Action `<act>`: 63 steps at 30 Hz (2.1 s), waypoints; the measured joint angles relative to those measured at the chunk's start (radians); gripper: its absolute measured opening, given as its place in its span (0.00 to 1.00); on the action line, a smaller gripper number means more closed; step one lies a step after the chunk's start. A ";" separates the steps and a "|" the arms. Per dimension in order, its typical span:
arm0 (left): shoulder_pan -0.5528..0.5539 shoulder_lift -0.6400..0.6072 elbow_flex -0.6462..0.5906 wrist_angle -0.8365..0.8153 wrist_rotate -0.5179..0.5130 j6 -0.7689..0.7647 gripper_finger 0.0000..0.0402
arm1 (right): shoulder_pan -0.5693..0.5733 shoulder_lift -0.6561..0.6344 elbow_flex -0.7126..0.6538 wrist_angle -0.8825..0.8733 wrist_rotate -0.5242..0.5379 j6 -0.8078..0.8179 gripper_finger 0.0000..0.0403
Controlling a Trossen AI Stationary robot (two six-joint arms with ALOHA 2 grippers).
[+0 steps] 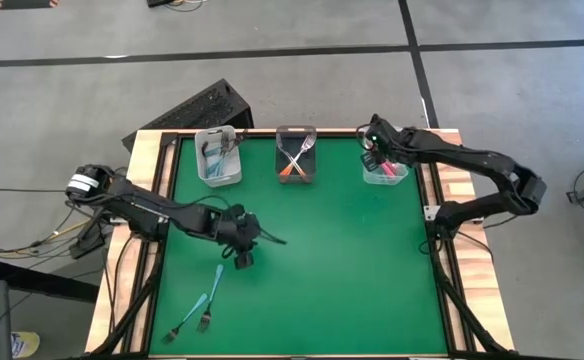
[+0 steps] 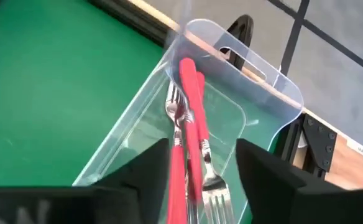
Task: Sort silverware by color (type)
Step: Put the blue fork into the white bin
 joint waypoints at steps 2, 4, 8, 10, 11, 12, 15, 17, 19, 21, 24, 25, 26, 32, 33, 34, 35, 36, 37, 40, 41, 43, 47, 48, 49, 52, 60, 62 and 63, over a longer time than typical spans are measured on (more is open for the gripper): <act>-0.040 -0.013 0.000 -0.029 -0.026 -0.048 0.21 | 0.012 -0.021 0.000 0.007 0.004 0.014 0.57; -0.089 -0.036 0.000 -0.081 -0.055 -0.108 0.21 | 0.041 -0.045 0.000 0.023 0.010 0.031 0.60; -0.207 -0.092 0.000 -0.216 -0.127 -0.299 0.21 | 0.148 -0.096 0.000 0.056 0.010 0.077 0.61; -0.284 -0.111 0.000 -0.280 -0.166 -0.428 0.21 | 0.222 -0.114 0.000 0.079 0.019 0.101 0.60; -0.323 -0.115 0.000 -0.292 -0.182 -0.487 0.21 | 0.260 -0.120 0.000 0.098 0.025 0.111 0.60; -0.362 -0.116 0.000 -0.299 -0.193 -0.538 0.21 | 0.299 -0.123 0.000 0.117 0.027 0.120 0.60; -0.471 -0.108 0.000 -0.298 -0.185 -0.681 0.21 | 0.411 -0.120 0.000 0.185 0.029 0.134 0.59; -0.526 -0.093 0.000 -0.288 -0.157 -0.783 0.21 | 0.477 -0.114 0.000 0.227 0.029 0.134 0.59; -0.572 -0.078 0.000 -0.285 -0.134 -0.882 0.21 | 0.538 -0.100 0.001 0.274 0.031 0.134 0.59; -0.609 -0.058 0.000 -0.286 -0.104 -0.963 0.21 | 0.584 -0.097 -0.001 0.286 0.033 0.134 0.59; -0.642 -0.023 0.000 -0.289 -0.065 -1.041 0.21 | 0.642 -0.081 0.003 0.333 0.068 0.134 0.59; -0.647 -0.010 0.000 -0.289 -0.053 -1.057 0.21 | 0.656 -0.080 0.000 0.323 0.078 0.134 0.59; -0.649 0.004 0.000 -0.288 -0.044 -1.068 0.21 | 0.668 -0.080 -0.002 0.319 0.091 0.135 0.59; -0.648 0.076 -0.001 -0.260 -0.024 -1.060 0.21 | 0.710 -0.080 0.000 0.328 0.111 0.157 0.59; -0.648 0.084 -0.001 -0.256 -0.024 -1.057 0.21 | 0.714 -0.080 0.000 0.329 0.111 0.157 0.59; -0.648 0.091 -0.001 -0.254 -0.024 -1.057 0.21 | 0.718 -0.081 0.000 0.331 0.111 0.158 0.59; -0.647 0.098 -0.001 -0.256 -0.023 -1.057 0.21 | 0.719 -0.081 0.000 0.330 0.111 0.158 0.59; -0.647 0.106 -0.001 -0.260 -0.023 -1.057 0.21 | 0.719 -0.081 0.000 0.329 0.111 0.158 0.59; -0.646 0.108 0.000 -0.259 -0.022 -1.054 0.21 | 0.719 -0.081 0.000 0.329 0.111 0.158 0.59; -0.642 0.118 0.002 -0.257 -0.013 -1.025 0.19 | 0.718 -0.081 0.000 0.331 0.111 0.159 0.59; -0.640 0.119 0.003 -0.258 -0.009 -1.012 0.16 | 0.718 -0.081 0.000 0.333 0.111 0.160 0.59; -0.631 0.119 0.002 -0.260 -0.003 -0.975 0.09 | 0.718 -0.081 0.000 0.345 0.111 0.160 0.59; -0.583 0.118 0.002 -0.274 0.013 -0.879 0.02 | 0.724 -0.081 0.000 0.357 0.110 0.160 0.59; -0.566 0.119 0.002 -0.278 0.012 -0.851 0.02 | 0.727 -0.081 0.000 0.359 0.110 0.160 0.59; -0.544 0.118 0.002 -0.285 -0.003 -0.823 0.01 | 0.729 -0.081 0.000 0.360 0.110 0.160 0.59; -0.463 0.099 -0.004 -0.329 -0.158 -0.748 0.01 | 0.736 -0.081 0.000 0.359 0.109 0.160 0.59; -0.142 -0.173 -0.004 -0.433 -0.471 -0.475 0.01 | 0.762 -0.081 0.000 0.353 0.109 0.157 0.59; -0.023 -0.269 -0.003 -0.429 -0.522 -0.370 0.01 | 0.766 -0.074 0.000 0.356 0.113 0.157 0.59; 0.043 -0.314 -0.003 -0.417 -0.532 -0.313 0.01 | 0.766 -0.068 0.000 0.363 0.120 0.158 0.59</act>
